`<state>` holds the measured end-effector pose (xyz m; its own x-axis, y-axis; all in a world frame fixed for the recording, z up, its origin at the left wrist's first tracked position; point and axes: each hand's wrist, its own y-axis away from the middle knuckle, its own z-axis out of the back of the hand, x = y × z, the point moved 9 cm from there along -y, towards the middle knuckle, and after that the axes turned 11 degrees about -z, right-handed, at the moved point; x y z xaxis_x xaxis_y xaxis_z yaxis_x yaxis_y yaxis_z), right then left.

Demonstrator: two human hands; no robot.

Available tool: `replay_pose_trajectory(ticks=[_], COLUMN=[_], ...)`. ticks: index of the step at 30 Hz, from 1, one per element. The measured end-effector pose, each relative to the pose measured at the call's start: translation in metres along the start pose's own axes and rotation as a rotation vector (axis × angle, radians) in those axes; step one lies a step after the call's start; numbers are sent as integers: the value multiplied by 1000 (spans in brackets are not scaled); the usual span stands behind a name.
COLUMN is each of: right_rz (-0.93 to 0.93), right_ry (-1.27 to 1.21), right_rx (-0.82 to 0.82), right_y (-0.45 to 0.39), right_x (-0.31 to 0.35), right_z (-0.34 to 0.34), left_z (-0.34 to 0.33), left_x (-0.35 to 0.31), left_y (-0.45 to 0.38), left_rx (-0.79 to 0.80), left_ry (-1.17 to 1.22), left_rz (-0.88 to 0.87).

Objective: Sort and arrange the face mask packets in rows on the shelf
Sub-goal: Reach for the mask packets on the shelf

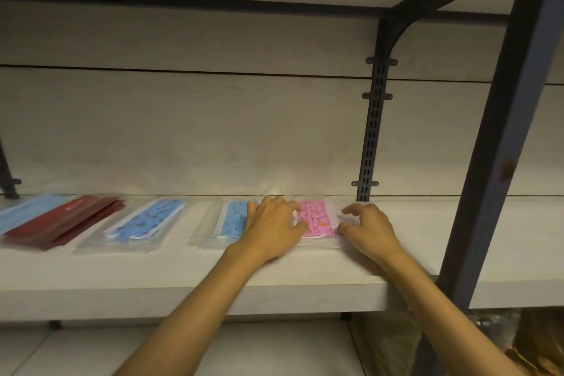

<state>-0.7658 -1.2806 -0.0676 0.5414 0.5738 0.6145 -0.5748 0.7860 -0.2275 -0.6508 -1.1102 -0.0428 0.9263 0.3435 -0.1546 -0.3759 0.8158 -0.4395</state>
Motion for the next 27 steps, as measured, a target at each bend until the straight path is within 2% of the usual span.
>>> replay_pose_trajectory(ticks=[3,9,14,27], right_rz=[114,298,374,484], right_ry=[-7,-36,-90,-165], right_rx=[-77,4,65,95], right_y=[16,65,117,291], right_x=[26,104,177,395], right_z=[13,-13,-54,-167], left_z=[26,67,106,253], left_x=[5,46,102,238], left_y=[16,64,118,318], left_rx=[-98,-125,-161,-280], left_ry=[-4,-11,-25,16], left_rz=[-6,15,81,76])
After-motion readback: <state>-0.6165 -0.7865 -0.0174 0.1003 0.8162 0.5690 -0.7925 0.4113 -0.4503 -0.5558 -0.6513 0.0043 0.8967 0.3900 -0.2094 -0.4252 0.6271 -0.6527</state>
